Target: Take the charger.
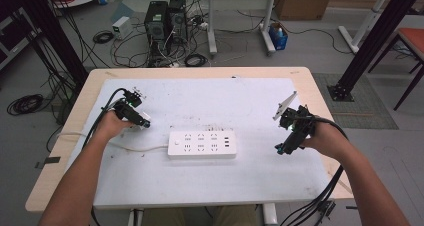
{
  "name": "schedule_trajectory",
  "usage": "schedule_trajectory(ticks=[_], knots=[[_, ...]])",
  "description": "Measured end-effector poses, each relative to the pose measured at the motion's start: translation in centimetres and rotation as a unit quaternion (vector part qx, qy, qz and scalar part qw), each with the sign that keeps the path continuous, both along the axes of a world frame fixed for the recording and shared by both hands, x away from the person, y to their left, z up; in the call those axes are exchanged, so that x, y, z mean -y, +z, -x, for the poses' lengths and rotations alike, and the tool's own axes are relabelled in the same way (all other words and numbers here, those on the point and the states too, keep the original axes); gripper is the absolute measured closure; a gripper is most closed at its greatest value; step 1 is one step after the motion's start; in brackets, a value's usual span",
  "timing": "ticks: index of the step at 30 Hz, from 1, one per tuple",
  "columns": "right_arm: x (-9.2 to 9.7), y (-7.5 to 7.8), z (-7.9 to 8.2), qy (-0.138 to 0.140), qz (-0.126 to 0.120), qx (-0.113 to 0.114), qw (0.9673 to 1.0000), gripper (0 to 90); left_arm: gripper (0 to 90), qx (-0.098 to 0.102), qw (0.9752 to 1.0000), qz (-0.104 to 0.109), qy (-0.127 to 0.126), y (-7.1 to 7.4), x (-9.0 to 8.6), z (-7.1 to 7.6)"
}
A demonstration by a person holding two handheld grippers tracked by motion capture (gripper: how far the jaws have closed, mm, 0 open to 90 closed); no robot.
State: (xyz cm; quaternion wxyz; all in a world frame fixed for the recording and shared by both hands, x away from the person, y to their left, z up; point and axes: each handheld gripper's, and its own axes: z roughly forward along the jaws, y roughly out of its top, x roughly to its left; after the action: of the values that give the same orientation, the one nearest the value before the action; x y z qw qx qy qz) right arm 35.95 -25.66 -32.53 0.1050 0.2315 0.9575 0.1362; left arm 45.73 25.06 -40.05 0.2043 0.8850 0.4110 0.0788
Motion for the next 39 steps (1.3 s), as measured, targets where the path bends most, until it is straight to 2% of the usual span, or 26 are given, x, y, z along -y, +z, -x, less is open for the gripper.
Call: schedule_trajectory(ticks=[5,11,12,13,16,18,22,23,25,27,29,31,32,33,35,36,38,39], knots=[[0.0,-0.1,-0.2,-0.004,0.001,0.002,1.0,1.6,42.6,0.015,0.9997,0.005,-0.017,1.9,0.1,0.9],[-0.4,-0.2,-0.2,-0.002,0.006,0.004,1.0,1.6,42.5,0.041,0.9978,0.023,-0.046,6.0,0.5,2.6],[-0.5,-0.1,-0.2,-0.001,0.007,0.002,1.0,1.6,42.5,0.045,0.997,0.021,-0.059,7.3,0.9,3.2],[-0.5,-0.1,-0.2,-0.001,0.007,0.002,1.0,1.6,42.5,0.045,0.997,0.021,-0.059,7.3,0.9,3.2],[-0.7,-0.1,0.0,0.005,0.007,0.004,1.0,1.6,42.5,0.054,0.9954,0.021,-0.077,9.1,1.8,4.6],[-0.8,-0.1,0.1,0.004,0.008,0.004,1.0,1.6,42.5,0.056,0.995,0.02,-0.079,9.3,2.1,5.0],[-1.2,0.2,0.4,0.011,0.008,0.008,0.9999,1.6,42.5,0.058,0.993,0.01,-0.103,10.3,2.8,6.2],[-1.3,0.2,0.4,0.012,0.007,0.009,0.9999,1.6,42.5,0.058,0.9914,0.008,-0.117,10.8,3.0,6.8],[-1.3,0.3,0.5,0.013,0.007,0.01,0.9998,1.6,42.5,0.058,0.991,0.008,-0.121,11.0,3.2,7.0],[-1.5,0.5,0.8,0.014,0.006,0.015,0.9998,1.6,42.5,0.059,0.9889,0.008,-0.136,11.7,3.5,7.7],[-1.5,0.5,0.9,0.014,0.006,0.016,0.9997,1.6,42.5,0.058,0.9882,0.008,-0.142,11.9,3.6,7.9],[-1.6,0.6,1.1,0.016,0.009,0.017,0.9997,1.6,42.5,0.056,0.9853,0.01,-0.161,12.2,3.9,8.5],[-1.6,0.6,1.1,0.016,0.009,0.017,0.9997,1.6,42.5,0.056,0.9853,0.01,-0.161,12.2,3.9,8.5],[-1.6,0.6,1.2,0.014,0.011,0.016,0.9997,1.6,42.5,0.053,0.9838,0.008,-0.171,12.3,4.2,8.8],[-1.6,0.7,1.4,0.014,0.011,0.018,0.9997,1.6,42.5,0.051,0.9832,0.008,-0.175,12.3,4.3,9.0],[-1.6,0.7,1.4,0.015,0.01,0.02,0.9996,1.6,42.5,0.048,0.9818,0.007,-0.184,12.4,4.5,9.2],[-1.7,0.9,1.5,0.011,0.002,0.02,0.9997,1.6,42.5,0.048,0.9816,0.006,-0.185,12.5,4.7,9.3],[-1.7,1.0,1.5,0.003,-0.009,0.018,0.9998,1.6,42.5,0.05,0.9802,0.005,-0.192,12.6,5.0,9.5]])
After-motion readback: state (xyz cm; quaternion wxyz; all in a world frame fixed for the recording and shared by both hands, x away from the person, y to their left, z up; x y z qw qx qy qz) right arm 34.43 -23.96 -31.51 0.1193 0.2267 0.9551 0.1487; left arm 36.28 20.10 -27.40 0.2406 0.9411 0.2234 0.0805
